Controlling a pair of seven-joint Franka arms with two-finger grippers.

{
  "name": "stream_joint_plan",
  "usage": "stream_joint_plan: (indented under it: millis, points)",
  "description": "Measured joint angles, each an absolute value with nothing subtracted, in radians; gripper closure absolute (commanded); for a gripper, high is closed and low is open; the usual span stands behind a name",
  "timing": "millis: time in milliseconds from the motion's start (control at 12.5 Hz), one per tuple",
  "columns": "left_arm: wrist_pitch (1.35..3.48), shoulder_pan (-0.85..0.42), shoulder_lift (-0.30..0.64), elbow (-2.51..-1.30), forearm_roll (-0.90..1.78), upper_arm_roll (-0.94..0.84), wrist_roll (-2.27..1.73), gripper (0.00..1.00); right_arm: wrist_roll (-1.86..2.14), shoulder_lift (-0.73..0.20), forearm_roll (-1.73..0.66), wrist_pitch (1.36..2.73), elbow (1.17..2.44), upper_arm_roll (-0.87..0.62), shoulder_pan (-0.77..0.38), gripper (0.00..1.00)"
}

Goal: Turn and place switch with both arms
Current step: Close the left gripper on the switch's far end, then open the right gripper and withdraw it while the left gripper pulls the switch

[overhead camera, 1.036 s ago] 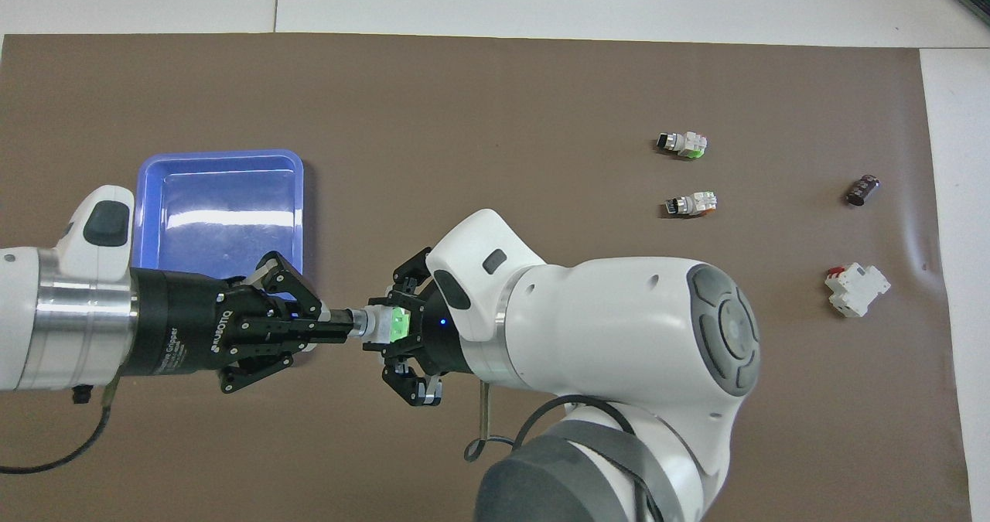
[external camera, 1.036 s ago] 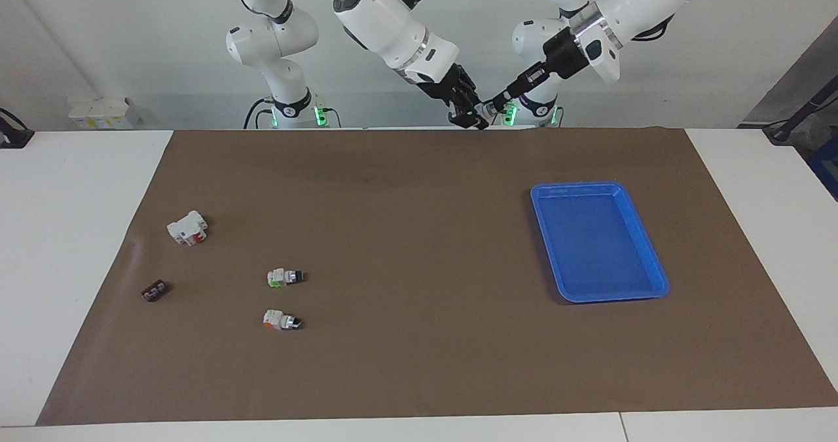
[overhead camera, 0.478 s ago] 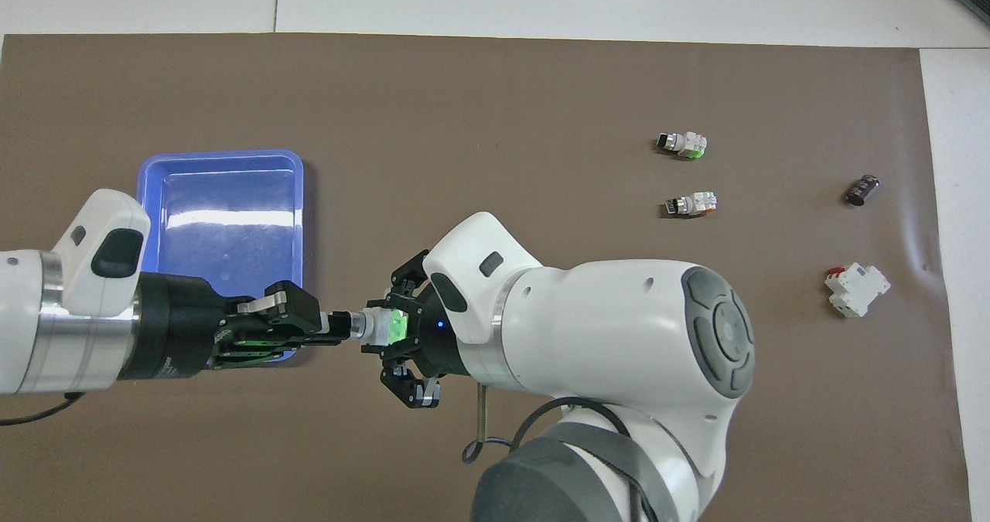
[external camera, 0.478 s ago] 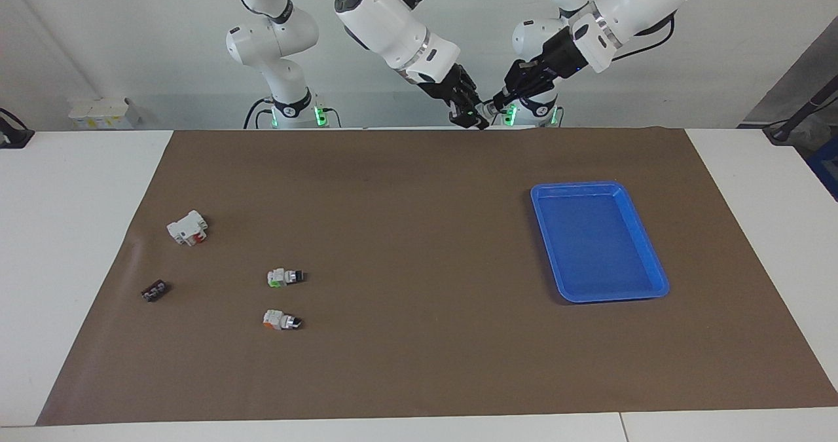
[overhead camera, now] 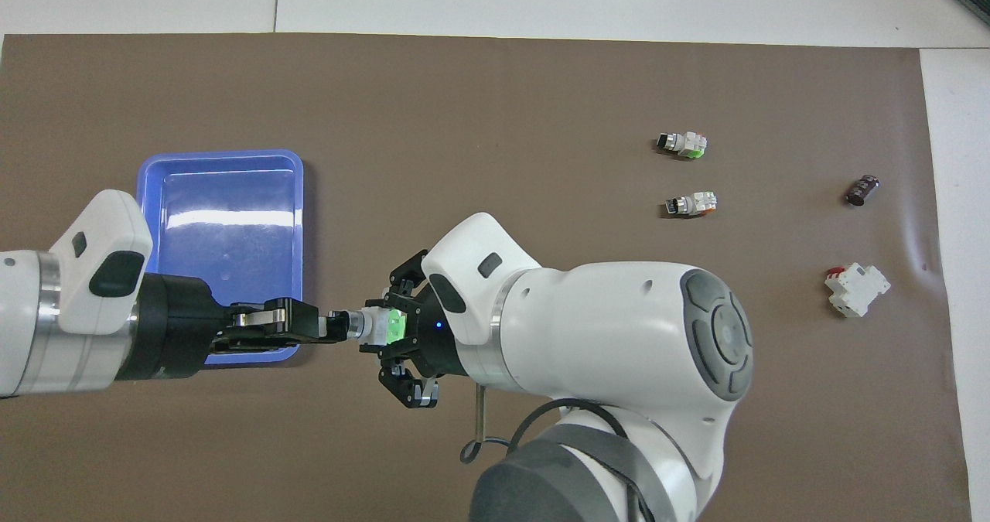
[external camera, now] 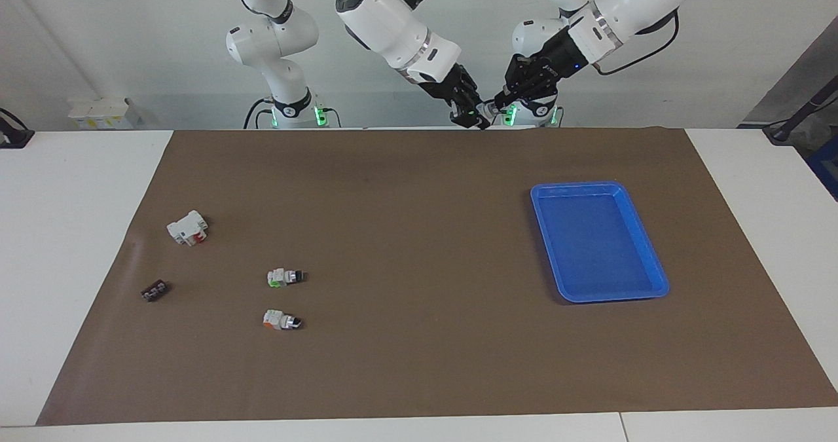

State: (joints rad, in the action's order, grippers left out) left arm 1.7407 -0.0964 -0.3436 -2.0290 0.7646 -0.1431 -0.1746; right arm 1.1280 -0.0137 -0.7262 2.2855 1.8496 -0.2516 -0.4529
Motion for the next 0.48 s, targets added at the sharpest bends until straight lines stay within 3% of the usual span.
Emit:
stream_joint_plan:
  millis: [319, 399, 478]
  points:
    - [1.739, -0.096, -0.344, -2.029, 0.765, -0.142, -0.107, 1.0, 1.128, -0.014, -0.727, 2.287, 1.85, -0.252, -0.453, 1.0]
    - [1.739, -0.096, -0.344, -2.029, 0.764, -0.142, -0.101, 1.0, 1.128, -0.014, -0.727, 2.287, 1.85, -0.252, -0.453, 0.01]
    - [1.739, -0.096, -0.344, -2.029, 0.764, -0.142, -0.096, 1.0, 1.127, -0.014, -0.727, 2.287, 1.85, -0.252, -0.453, 0.0]
